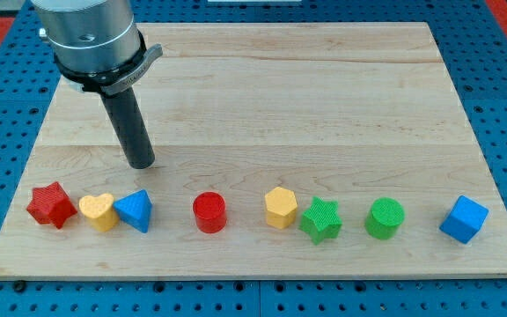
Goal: Place the blue cube vertically towards the top of the yellow hexagon
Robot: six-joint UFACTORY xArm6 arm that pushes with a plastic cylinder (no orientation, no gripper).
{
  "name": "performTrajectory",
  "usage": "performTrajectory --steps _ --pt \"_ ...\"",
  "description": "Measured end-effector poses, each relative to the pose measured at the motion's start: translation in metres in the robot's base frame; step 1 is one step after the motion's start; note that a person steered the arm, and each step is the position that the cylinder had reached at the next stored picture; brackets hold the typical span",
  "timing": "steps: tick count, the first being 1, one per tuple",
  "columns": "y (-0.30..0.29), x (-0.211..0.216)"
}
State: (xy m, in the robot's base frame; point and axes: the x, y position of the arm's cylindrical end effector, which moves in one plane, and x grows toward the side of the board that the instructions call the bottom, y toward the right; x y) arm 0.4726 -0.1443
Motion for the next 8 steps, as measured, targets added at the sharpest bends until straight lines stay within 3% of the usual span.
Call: performTrajectory --steps 2,4,6,8 --pt "-0.001 0.0" --pt "0.156 -0.028" --pt "0.357 -0.036" --pt "0.389 -0.034"
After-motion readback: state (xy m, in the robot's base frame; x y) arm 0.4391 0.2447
